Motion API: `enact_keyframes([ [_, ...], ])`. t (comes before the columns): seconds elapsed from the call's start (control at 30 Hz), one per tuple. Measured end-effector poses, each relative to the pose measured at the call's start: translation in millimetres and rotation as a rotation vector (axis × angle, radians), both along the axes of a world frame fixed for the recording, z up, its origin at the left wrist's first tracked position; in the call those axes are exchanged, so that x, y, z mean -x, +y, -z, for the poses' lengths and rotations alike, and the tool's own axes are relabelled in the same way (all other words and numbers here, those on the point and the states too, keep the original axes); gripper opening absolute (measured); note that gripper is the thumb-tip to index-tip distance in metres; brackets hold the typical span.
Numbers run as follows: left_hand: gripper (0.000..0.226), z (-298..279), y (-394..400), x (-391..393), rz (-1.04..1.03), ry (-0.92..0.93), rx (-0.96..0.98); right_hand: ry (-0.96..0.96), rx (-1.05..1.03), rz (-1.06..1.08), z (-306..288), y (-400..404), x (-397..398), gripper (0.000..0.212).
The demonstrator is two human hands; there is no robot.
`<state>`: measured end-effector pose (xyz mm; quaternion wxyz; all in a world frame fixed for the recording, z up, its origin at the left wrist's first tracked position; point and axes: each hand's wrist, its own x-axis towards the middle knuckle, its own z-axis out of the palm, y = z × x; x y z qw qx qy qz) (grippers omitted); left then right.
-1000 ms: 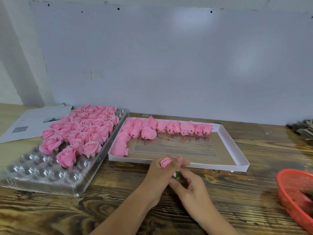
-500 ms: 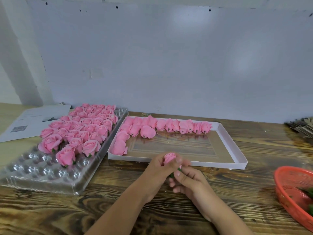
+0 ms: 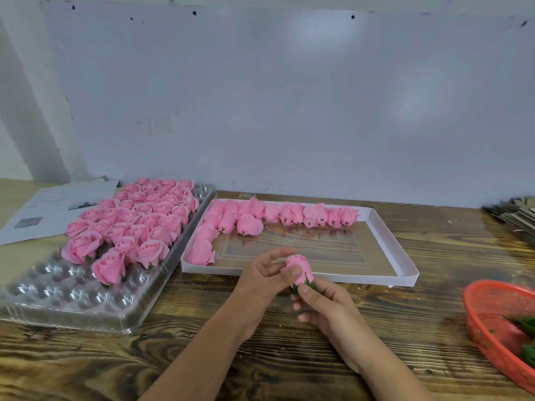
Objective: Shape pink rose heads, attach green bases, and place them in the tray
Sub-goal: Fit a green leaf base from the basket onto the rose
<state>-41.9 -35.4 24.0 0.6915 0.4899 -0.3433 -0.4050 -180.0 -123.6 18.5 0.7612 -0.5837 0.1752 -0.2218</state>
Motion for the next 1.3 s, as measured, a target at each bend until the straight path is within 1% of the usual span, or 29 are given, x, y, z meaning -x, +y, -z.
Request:
enact_keyframes([
  [0.13, 0.051, 0, 0, 1, -0.021, -0.002, -0.003, -0.018, -0.045, 0.013, 0, -1, 0, 0.038],
  [0.23, 0.047, 0, -1, 1, -0.035, -0.007, -0.02, -0.052, -0.091, 0.027, -1, -2, -2, 0.042],
  [0.43, 0.036, 0, 0, 2, 0.008, -0.015, -0.024, -0.068, -0.12, 0.085, 2, -3, -1, 0.03],
  [0.5, 0.037, -1, 1, 3, 0.018, -0.021, -0.016, -0.075, -0.129, 0.085, 0, -3, -1, 0.029],
  [0.6, 0.044, -2, 0, 6, 0.005, -0.021, 0.018, -0.095, -0.156, 0.07, -2, -3, -2, 0.038],
  [0.73, 0.041, -7, 0, 8, -0.053, -0.057, 0.045, -0.088, -0.156, 0.044, -1, -1, -3, 0.046],
  [0.9, 0.041, -8, 1, 8, -0.124, -0.121, 0.033, -0.082, -0.09, 0.043, 1, -1, -4, 0.049],
  [0.97, 0.046, -7, 1, 9, -0.131, -0.107, 0.022, -0.064, -0.036, 0.035, 2, -2, -4, 0.05],
  [1.03, 0.052, -8, 1, 8, -0.122, -0.11, 0.009, -0.046, 0.058, 0.034, 2, -2, -3, 0.044],
  [1.1, 0.053, -8, 2, 7, -0.108, -0.134, 0.001, -0.036, 0.169, 0.07, 2, -1, -3, 0.033],
  [1.17, 0.046, -9, 2, 7, -0.104, -0.158, 0.015, -0.033, 0.282, 0.134, 3, -2, -3, 0.026],
  [1.23, 0.035, -10, 3, 9, -0.145, -0.211, 0.05, -0.021, 0.383, 0.17, 7, -2, -4, 0.019],
  [1.3, 0.023, -14, 4, 12, -0.182, -0.244, 0.096, -0.002, 0.483, 0.154, 11, 0, -5, 0.02],
])
